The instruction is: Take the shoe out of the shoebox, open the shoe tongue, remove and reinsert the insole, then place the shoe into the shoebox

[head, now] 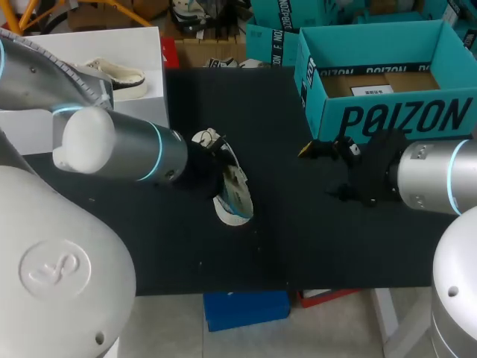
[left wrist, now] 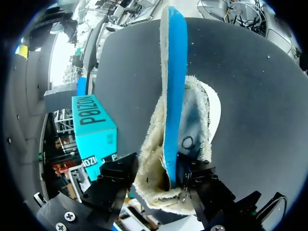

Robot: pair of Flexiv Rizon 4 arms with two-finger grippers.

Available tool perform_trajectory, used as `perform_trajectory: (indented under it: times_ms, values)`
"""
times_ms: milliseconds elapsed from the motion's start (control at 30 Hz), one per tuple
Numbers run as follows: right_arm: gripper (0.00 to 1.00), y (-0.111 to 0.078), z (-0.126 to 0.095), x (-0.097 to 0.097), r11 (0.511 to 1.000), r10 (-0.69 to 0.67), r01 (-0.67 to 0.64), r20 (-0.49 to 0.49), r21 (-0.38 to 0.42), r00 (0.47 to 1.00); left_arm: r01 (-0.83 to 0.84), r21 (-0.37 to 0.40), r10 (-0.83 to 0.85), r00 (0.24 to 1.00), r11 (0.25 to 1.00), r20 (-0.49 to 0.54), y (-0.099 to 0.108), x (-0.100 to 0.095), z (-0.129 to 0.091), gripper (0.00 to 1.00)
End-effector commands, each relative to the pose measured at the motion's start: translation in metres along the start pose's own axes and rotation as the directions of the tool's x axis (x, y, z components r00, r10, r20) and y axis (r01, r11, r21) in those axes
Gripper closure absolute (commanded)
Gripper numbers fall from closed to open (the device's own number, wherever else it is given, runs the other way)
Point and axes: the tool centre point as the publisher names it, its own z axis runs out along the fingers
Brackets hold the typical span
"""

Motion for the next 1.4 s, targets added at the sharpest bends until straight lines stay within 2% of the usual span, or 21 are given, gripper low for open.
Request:
perform_trajectory:
  times_ms: [33,400,533,767,1067,1133,1233,1400]
  values:
    - [0.0,0.002,-0.004,-0.005,0.999,0.008,-0.008,-0.01,0.031,1.0,-0.002,-0.006,0.002,1.0,1.0,0.001,-0.002,0.002,-0.004,0.5]
    - [0.0,0.002,-0.004,-0.005,0.999,0.008,-0.008,-0.01,0.031,1.0,0.006,0.003,-0.006,1.0,1.0,-0.006,-0.004,0.013,-0.011,0.53]
    - [0.0,0.002,-0.004,-0.005,0.999,0.008,-0.008,-0.01,0.031,1.0,0.003,0.008,-0.003,1.0,1.0,-0.007,-0.007,0.015,-0.013,0.57]
    - [0.0,0.002,-0.004,-0.005,0.999,0.008,-0.008,-0.01,0.031,1.0,0.003,0.004,-0.003,1.0,1.0,-0.023,-0.005,0.02,-0.004,0.62]
    - [0.0,0.002,-0.004,-0.005,0.999,0.008,-0.008,-0.01,0.031,1.0,-0.022,-0.019,0.022,0.999,1.0,-0.026,-0.004,0.017,0.008,0.7]
    - [0.0,0.002,-0.004,-0.005,0.999,0.008,-0.008,-0.01,0.031,1.0,-0.034,-0.027,0.033,0.999,0.999,-0.031,-0.004,0.018,0.01,0.78]
    - [0.0,0.002,-0.004,-0.005,0.999,0.008,-0.008,-0.01,0.031,1.0,-0.04,-0.034,0.039,0.999,0.999,-0.036,-0.004,0.018,0.012,1.0]
    - [0.0,0.002,-0.004,-0.005,0.999,0.008,-0.008,-0.01,0.031,1.0,-0.042,-0.048,0.041,0.999,0.998,-0.034,-0.003,0.017,0.01,1.0]
